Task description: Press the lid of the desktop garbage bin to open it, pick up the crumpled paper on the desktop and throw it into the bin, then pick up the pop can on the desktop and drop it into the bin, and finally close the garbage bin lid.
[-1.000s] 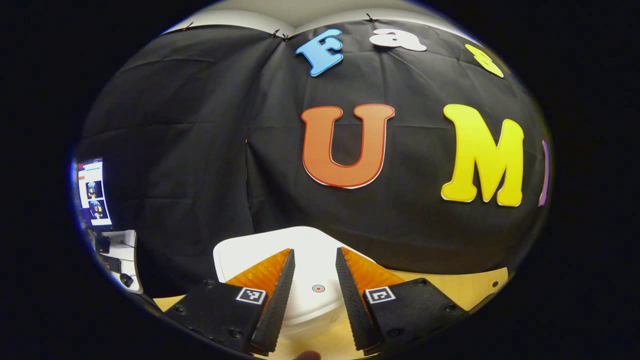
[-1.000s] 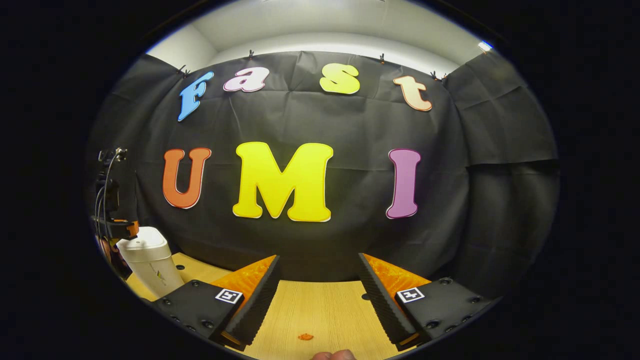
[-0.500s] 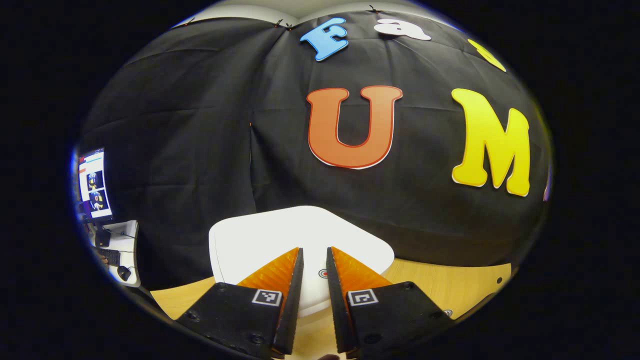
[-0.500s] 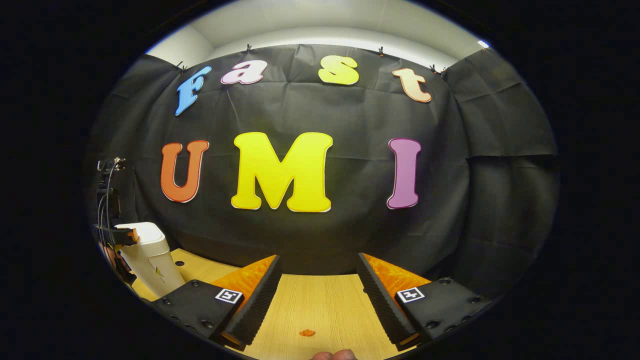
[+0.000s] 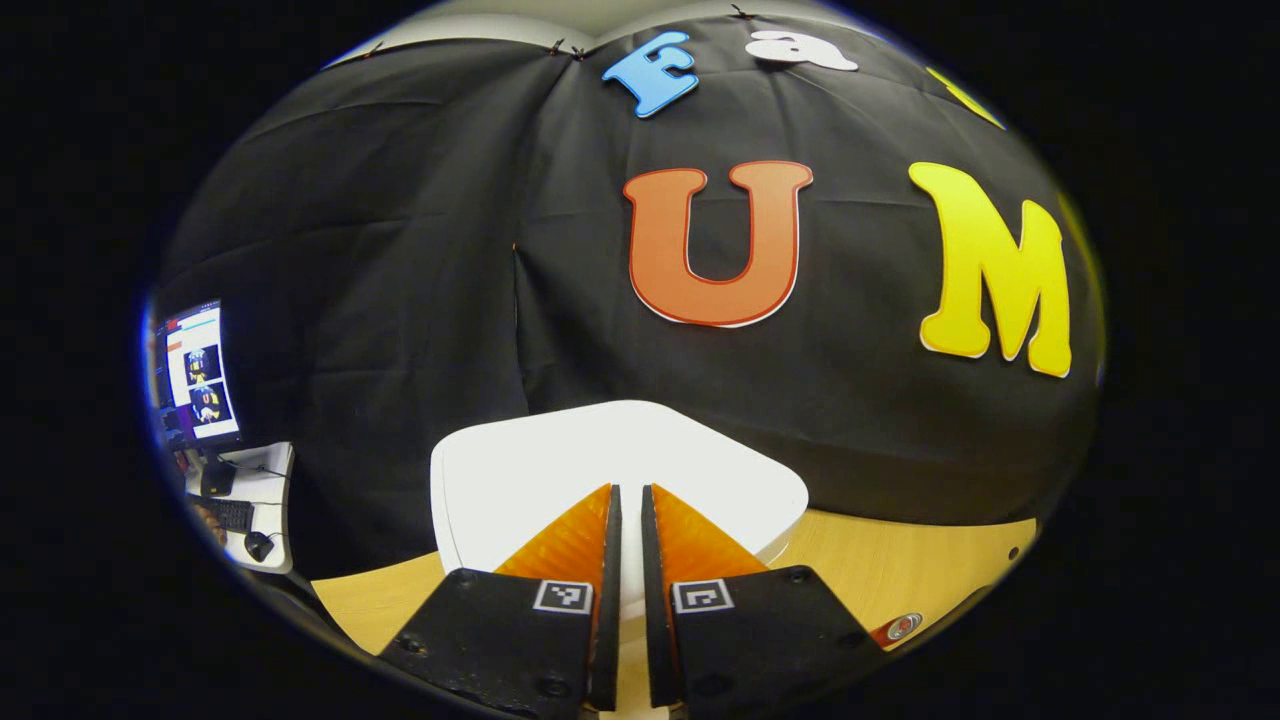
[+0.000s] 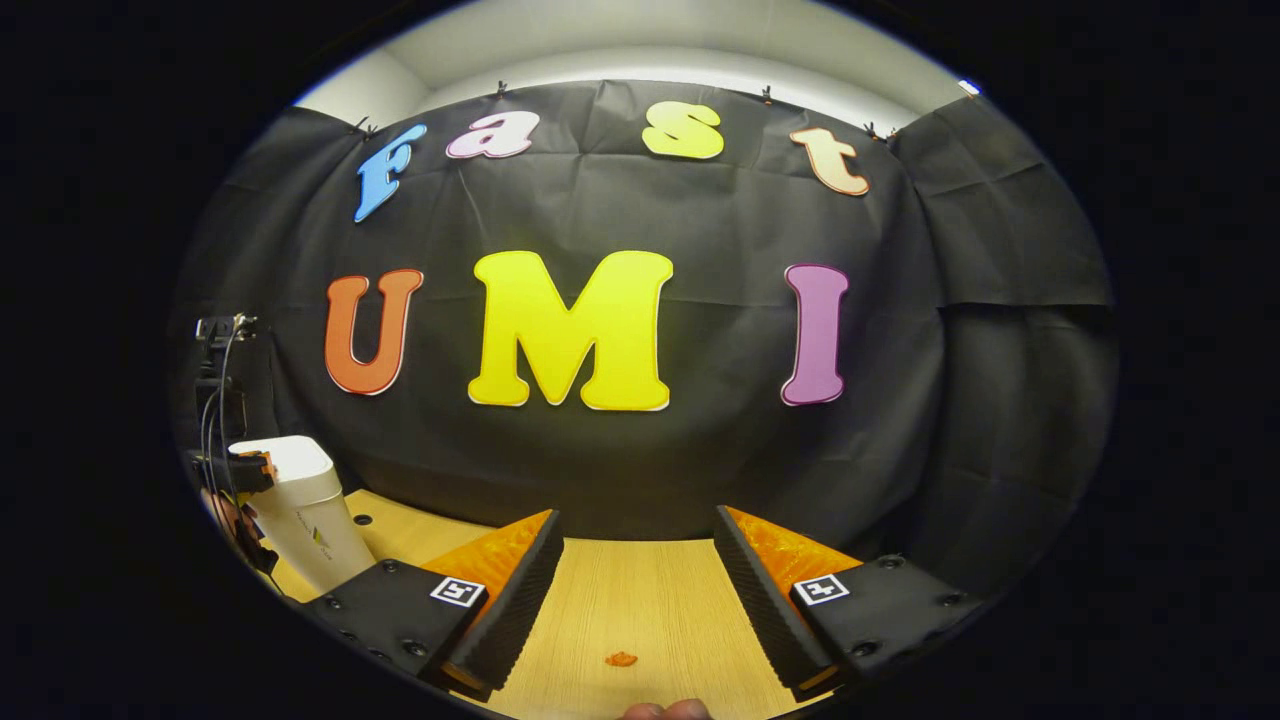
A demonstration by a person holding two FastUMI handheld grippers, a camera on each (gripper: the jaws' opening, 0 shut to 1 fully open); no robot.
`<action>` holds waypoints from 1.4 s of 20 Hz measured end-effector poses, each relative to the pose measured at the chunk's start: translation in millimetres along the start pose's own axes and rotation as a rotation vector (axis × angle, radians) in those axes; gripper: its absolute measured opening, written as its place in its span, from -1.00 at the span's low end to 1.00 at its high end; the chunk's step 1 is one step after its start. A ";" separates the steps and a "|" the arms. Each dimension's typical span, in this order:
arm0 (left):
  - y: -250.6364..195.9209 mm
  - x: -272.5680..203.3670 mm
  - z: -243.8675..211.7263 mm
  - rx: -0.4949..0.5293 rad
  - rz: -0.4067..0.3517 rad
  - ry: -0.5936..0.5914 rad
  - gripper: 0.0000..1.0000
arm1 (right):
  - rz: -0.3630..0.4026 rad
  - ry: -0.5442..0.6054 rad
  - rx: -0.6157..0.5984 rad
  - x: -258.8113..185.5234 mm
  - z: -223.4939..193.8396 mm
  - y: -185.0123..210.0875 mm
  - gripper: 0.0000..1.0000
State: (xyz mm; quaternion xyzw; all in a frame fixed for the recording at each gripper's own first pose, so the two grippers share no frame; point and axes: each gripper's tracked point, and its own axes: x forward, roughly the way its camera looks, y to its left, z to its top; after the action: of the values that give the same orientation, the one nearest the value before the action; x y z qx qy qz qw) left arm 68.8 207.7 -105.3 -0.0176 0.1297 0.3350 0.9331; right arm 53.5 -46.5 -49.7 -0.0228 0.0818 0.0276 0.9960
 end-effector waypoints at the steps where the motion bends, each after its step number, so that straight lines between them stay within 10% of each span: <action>1: 2.0 0.5 4.4 0.008 0.000 -0.019 -0.70 | 0.006 -0.001 -0.002 -1.6 0.8 2.5 0.91; 16: -67.6 -74.5 93.3 0.000 -0.360 -0.174 -0.53 | -0.024 -0.074 0.042 -17.0 25.0 -14.6 0.91; 24: -115.8 -145.2 91.4 0.050 -0.566 -0.216 0.17 | -0.061 -0.098 0.054 -29.6 28.3 -28.6 0.91; 28: -136.5 -173.2 85.1 0.051 -0.641 -0.230 0.84 | -0.070 -0.105 0.059 -35.3 31.2 -30.9 0.92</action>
State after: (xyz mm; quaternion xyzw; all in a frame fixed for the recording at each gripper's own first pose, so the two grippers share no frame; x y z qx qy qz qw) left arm 45.8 4.6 13.5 0.0039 0.0200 0.0213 0.9996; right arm 25.6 -77.6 -11.9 0.0051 0.0292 -0.0084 0.9995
